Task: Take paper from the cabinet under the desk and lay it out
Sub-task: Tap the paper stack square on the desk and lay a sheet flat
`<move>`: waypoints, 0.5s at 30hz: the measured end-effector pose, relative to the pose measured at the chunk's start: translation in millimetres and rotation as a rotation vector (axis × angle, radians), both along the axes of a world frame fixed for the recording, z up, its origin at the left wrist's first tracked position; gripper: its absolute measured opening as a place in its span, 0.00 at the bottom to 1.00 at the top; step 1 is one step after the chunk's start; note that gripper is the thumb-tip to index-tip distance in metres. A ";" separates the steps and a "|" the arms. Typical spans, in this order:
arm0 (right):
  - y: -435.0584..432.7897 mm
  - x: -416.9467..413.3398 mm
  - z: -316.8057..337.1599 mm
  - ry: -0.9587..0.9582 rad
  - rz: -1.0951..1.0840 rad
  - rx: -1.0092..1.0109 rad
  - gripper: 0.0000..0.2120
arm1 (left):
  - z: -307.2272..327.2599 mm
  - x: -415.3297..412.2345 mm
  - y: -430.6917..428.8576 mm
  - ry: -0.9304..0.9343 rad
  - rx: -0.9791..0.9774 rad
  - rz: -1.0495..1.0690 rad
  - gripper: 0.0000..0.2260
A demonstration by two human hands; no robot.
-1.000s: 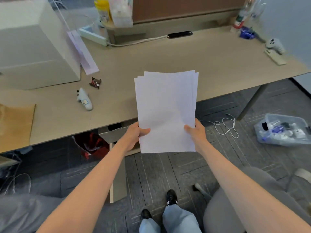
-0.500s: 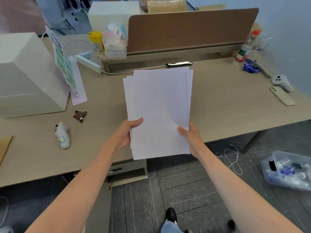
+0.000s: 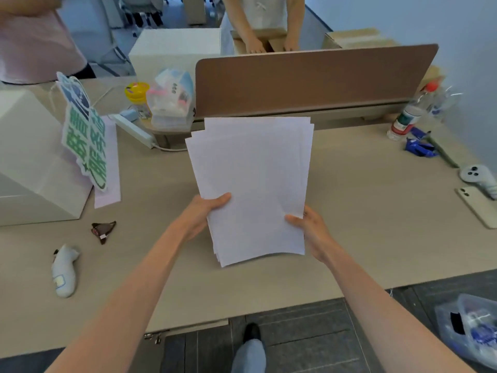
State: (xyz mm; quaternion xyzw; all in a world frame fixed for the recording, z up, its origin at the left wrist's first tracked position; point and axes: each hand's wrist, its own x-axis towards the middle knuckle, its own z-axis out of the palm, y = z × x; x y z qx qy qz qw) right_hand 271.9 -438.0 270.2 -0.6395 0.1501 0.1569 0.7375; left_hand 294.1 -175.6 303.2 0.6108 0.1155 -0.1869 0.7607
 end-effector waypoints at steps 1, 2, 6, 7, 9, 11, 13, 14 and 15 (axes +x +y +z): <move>-0.7 11.5 -0.2 -0.001 0.016 -0.028 0.18 | -1.3 9.9 -1.2 -0.014 0.024 0.029 0.20; -0.9 23.3 0.6 0.000 0.025 -0.055 0.19 | -2.3 19.3 -2.2 -0.026 0.040 0.050 0.20; 1.8 74.1 6.1 -0.013 0.014 -0.099 0.20 | -3.2 52.8 -8.2 -0.084 0.062 0.073 0.17; 2.2 84.6 7.1 -0.019 0.002 -0.099 0.19 | -3.2 58.3 -10.7 -0.083 0.074 0.070 0.17; 2.0 99.2 8.2 -0.031 -0.016 -0.090 0.18 | -6.5 64.8 -13.6 -0.085 0.096 0.076 0.17; -1.7 110.7 7.5 -0.034 -0.021 -0.097 0.17 | -8.7 70.7 -16.6 -0.085 0.116 0.070 0.15; -7.0 117.0 4.5 -0.047 -0.003 -0.111 0.16 | -10.2 74.3 -20.5 -0.095 0.140 0.043 0.14; -9.7 119.3 2.0 -0.049 0.009 -0.110 0.15 | -11.4 75.9 -22.1 -0.096 0.149 0.034 0.15; -11.8 119.9 -0.2 -0.046 0.022 -0.111 0.14 | -13.1 75.7 -23.8 -0.093 0.157 0.034 0.17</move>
